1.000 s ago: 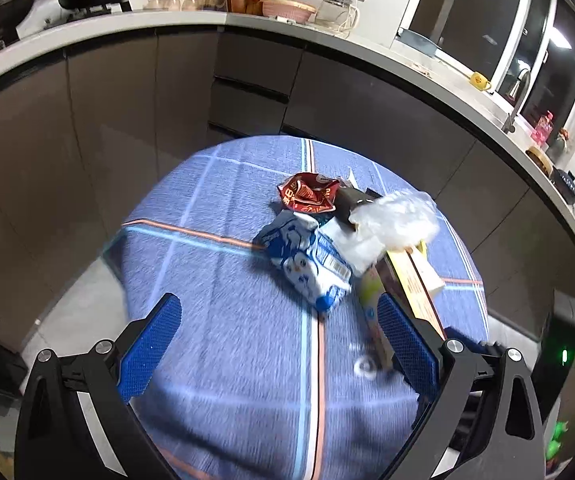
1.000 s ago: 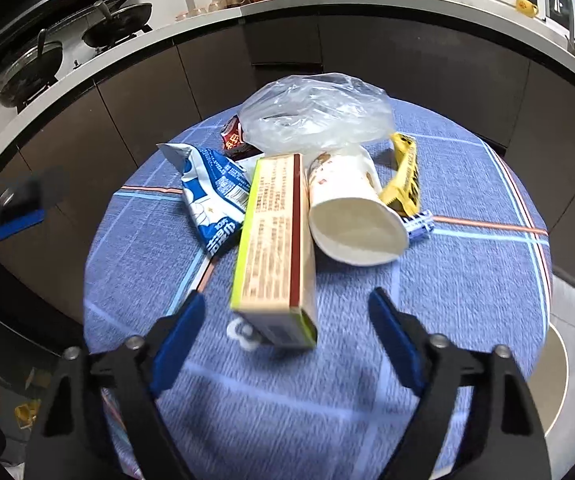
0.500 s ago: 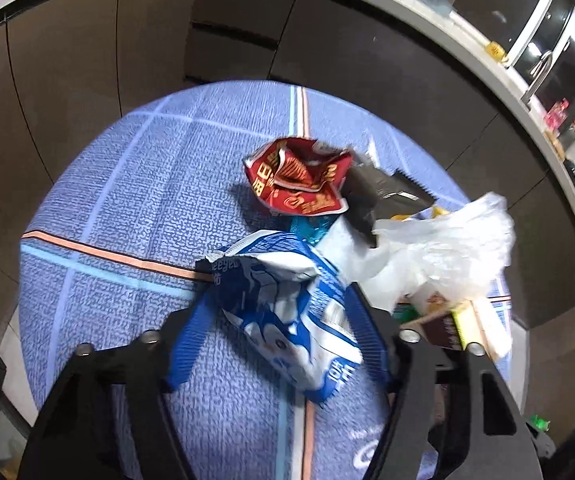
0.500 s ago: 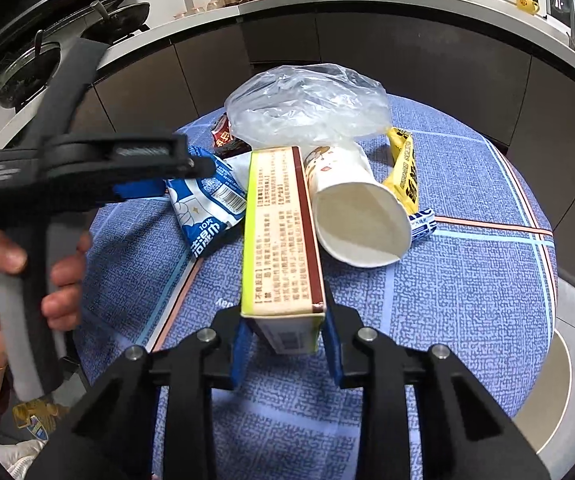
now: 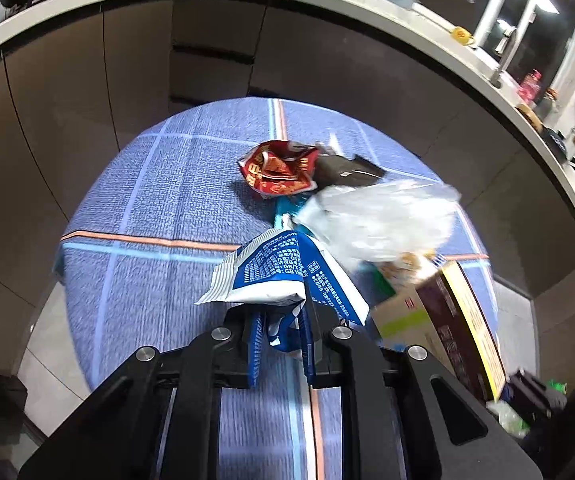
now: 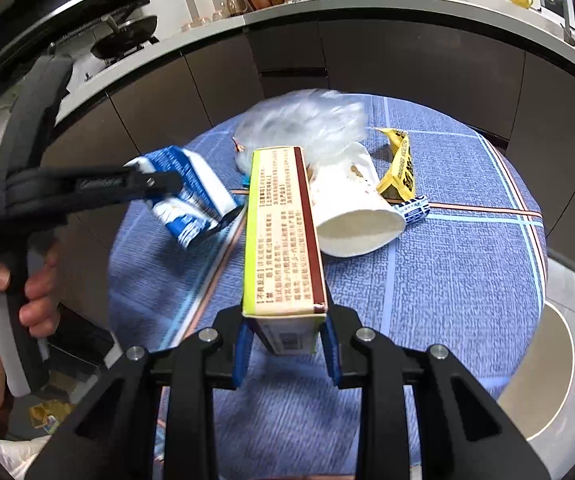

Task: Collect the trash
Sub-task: 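Carry carton and box over the white bin and open both tools, then grasp the clear plastic bag with the left tool while the right grasps the paper cup, then carry bag and cup over the white bin and open both tools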

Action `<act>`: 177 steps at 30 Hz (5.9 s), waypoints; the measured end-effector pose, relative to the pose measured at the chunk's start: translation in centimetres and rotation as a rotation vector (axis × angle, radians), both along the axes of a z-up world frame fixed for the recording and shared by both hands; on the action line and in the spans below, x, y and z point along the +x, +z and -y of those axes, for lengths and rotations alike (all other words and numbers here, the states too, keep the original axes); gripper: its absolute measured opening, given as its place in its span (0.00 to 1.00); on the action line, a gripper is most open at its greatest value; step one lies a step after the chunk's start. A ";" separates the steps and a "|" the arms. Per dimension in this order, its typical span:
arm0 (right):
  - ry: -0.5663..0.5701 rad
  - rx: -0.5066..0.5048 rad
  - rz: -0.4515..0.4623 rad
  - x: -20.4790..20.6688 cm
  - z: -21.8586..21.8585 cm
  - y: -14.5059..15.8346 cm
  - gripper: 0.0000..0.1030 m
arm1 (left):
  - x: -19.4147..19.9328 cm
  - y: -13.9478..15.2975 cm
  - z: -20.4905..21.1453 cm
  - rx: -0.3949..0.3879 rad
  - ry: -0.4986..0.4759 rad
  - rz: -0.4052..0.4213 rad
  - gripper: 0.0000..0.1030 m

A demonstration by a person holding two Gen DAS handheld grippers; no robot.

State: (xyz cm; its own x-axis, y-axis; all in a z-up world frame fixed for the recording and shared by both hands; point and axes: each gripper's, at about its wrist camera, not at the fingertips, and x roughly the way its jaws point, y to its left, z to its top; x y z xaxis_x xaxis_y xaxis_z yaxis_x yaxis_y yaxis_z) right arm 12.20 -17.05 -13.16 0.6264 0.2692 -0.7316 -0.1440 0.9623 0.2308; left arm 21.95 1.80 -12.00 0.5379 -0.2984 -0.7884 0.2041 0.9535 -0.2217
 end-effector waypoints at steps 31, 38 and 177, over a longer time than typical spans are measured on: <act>-0.605 0.000 -0.136 -13.0 24.4 -6.3 0.29 | -6.3 -1.9 32.2 -0.045 -0.713 -0.041 0.14; -0.580 0.025 -0.195 -11.4 25.9 -10.2 0.30 | -4.5 -8.7 37.8 0.058 -0.758 -0.123 0.14; -0.204 -0.010 0.250 -5.6 9.4 6.9 0.19 | -7.3 1.1 8.6 -0.089 -0.340 0.060 0.02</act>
State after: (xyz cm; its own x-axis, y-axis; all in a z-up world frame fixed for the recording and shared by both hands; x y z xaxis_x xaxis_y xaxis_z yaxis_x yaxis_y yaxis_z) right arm 6.61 -26.42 -6.21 0.8275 0.1133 -0.5499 0.0011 0.9791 0.2033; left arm 14.65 -6.81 -10.86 0.4404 -0.5346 -0.7212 0.5215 0.8063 -0.2793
